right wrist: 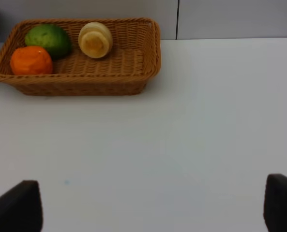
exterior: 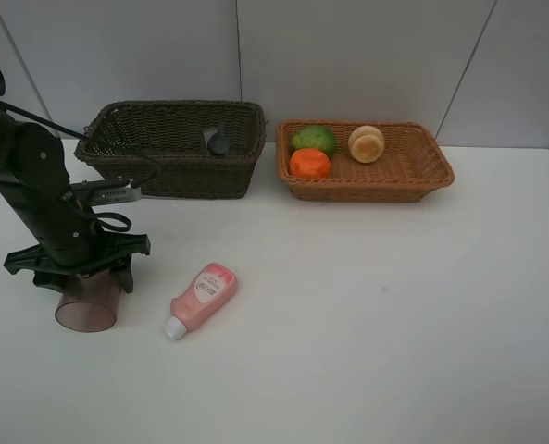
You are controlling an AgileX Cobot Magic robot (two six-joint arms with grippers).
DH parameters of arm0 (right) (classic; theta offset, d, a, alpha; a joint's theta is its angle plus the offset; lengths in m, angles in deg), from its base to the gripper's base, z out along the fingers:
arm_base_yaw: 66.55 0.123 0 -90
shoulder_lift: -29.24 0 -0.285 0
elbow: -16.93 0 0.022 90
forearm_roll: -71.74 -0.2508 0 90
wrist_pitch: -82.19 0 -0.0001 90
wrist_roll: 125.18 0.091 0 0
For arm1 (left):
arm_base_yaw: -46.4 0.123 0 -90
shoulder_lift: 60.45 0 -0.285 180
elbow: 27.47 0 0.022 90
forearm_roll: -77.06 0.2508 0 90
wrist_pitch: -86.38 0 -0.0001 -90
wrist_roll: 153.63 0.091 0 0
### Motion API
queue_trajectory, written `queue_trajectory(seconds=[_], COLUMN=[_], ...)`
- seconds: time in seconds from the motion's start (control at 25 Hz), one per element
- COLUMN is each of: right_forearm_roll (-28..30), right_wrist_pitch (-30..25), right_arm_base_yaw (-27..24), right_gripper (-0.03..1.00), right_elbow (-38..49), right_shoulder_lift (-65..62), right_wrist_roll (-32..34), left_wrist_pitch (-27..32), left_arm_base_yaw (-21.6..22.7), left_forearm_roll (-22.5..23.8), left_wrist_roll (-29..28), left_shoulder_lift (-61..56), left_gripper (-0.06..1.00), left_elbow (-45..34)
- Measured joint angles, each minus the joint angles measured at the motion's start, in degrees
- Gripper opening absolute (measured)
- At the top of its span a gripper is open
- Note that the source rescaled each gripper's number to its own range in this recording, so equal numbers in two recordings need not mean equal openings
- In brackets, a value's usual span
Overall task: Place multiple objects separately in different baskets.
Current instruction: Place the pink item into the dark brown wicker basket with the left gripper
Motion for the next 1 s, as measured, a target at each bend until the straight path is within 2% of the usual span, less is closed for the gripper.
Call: queue_trajectory(seconds=[0.2, 0.32, 0.52, 0.72, 0.84, 1.0], right_forearm_roll=[0.0, 0.0, 0.0, 0.0, 0.0, 0.0], right_wrist_pitch=[0.0, 0.0, 0.0, 0.0, 0.0, 0.0], right_arm_base_yaw=[0.0, 0.0, 0.0, 0.0, 0.0, 0.0], right_gripper=[0.98, 0.98, 0.98, 0.98, 0.98, 0.98], right_elbow=[0.0, 0.0, 0.0, 0.0, 0.0, 0.0], right_shoulder_lift=[0.0, 0.0, 0.0, 0.0, 0.0, 0.0], right_wrist_roll=[0.0, 0.0, 0.0, 0.0, 0.0, 0.0], left_wrist_pitch=[0.2, 3.3, 10.2, 12.3, 9.5, -2.8], left_arm_base_yaw=[0.0, 0.0, 0.0, 0.0, 0.0, 0.0], left_forearm_roll=[0.0, 0.0, 0.4, 4.6, 9.3, 16.3], left_wrist_roll=[0.0, 0.1, 2.4, 3.7, 4.2, 4.3], left_shoulder_lift=[0.0, -1.0, -7.8, -11.6, -11.7, -11.1], left_gripper=[0.45, 0.45, 0.45, 0.45, 0.45, 0.45], left_elbow=[0.3, 2.4, 9.6, 19.7, 24.7, 26.0])
